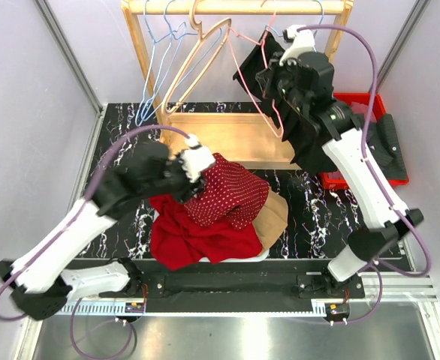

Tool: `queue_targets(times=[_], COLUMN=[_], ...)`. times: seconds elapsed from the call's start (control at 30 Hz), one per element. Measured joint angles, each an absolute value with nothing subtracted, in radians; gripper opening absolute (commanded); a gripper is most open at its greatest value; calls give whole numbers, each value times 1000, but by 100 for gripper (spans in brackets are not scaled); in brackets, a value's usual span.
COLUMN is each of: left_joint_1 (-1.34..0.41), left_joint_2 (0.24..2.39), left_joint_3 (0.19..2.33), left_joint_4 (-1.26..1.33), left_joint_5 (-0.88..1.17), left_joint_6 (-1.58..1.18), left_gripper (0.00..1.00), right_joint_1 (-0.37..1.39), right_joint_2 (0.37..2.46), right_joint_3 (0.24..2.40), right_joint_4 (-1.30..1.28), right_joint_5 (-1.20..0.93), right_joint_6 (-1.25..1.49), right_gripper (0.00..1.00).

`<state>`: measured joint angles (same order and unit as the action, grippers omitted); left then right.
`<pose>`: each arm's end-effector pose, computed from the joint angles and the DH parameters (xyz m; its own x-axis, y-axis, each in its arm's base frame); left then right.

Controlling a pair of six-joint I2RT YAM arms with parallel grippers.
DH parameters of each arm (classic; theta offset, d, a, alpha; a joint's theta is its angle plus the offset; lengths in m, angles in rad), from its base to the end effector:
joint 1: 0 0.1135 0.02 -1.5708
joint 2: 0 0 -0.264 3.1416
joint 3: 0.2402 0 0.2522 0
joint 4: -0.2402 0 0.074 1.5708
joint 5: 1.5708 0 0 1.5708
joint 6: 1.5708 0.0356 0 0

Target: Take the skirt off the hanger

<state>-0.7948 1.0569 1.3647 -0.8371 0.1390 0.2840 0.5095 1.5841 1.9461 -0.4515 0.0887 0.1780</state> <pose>0.1364 -0.1461 0.4196 -0.1180 0.5164 -0.8482 0.8580 0.4830 0.1747 0.2987 0.1633 0.5106 -0.1492 0.1187 -0.9817 -0.3885 0.9059 0.1686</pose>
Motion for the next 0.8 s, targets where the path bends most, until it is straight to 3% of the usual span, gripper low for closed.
queue_targets(times=[0.17,0.47,0.6,0.8], left_joint_1=[-788,-781,-781,-781], left_joint_2=[1239,1351,1418,1372], left_joint_3=[1213,1056,1005,951], left_joint_4=[-841,-736,-675,-635], left_joint_5=[-4,-86,-110,-124], left_joint_6=[294,325,342,352], left_gripper=[41,55,62,57], right_joint_1=[509,509,507,503], right_joint_2=[1697,1887,1924,1974], right_joint_3=[2111,2452,2474,2457], right_joint_4=[-489,-591,-614,-637], right_joint_5=[92,115,116,114], right_joint_6=[161,128,128,128], right_gripper=[0,0,0,0])
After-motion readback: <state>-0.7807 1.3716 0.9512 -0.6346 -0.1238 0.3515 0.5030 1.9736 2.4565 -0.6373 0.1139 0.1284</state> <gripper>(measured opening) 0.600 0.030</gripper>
